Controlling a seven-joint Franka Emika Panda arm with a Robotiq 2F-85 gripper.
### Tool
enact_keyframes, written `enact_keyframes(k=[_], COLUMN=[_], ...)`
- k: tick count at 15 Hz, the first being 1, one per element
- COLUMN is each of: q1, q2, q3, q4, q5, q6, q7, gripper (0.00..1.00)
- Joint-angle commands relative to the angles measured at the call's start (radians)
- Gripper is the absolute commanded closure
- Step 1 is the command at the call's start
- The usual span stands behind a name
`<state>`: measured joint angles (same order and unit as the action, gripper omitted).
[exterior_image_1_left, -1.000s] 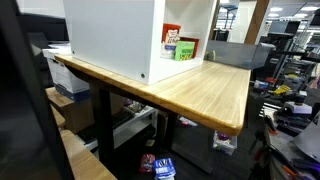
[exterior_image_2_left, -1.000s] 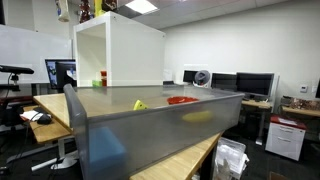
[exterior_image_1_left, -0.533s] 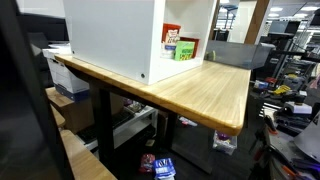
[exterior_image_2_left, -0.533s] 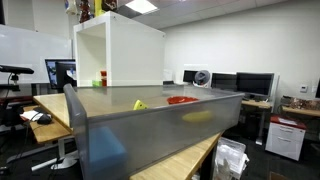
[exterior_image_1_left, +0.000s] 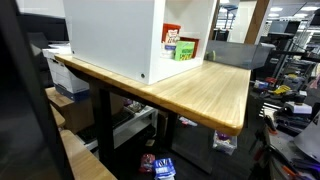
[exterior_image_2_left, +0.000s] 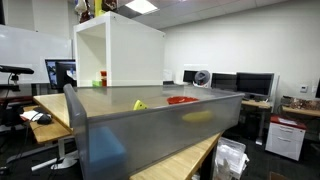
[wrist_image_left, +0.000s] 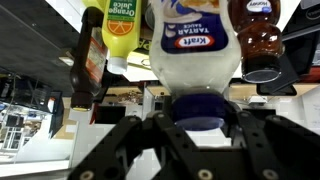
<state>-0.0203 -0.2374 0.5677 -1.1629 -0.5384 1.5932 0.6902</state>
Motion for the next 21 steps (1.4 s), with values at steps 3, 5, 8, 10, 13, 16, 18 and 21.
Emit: enact_keyframes(k=[3,5,8,10,13,16,18,21], q1=[0.057,0.081,0.116,0.140,0.171,0.198,0.217,0.250], q2=[0.082,0.105,0.132,0.151,0.181,0.212,0.232,0.261], q3=[-0.018,-0.027,-0.047,-0.064,-0.093,-0.123,-0.141,-0.170], q4=[0.104,0.128,0.157,0.178,0.212,0.248,0.273,0.312], q5=[-0.079,-0.097,-0.115,-0.119,-0.131,-0.135,-0.136,-0.138], q6=[-0.018,-0.021,-0.024,-0.029,-0.039,-0.056,-0.062,-0.066], q7=[-0.040,-0.042,-0.047,-0.052,-0.066,-0.076,-0.084,-0.093], gripper=[0.81,0.81,0.81,0.81,0.81,0.81,0.81,0.81])
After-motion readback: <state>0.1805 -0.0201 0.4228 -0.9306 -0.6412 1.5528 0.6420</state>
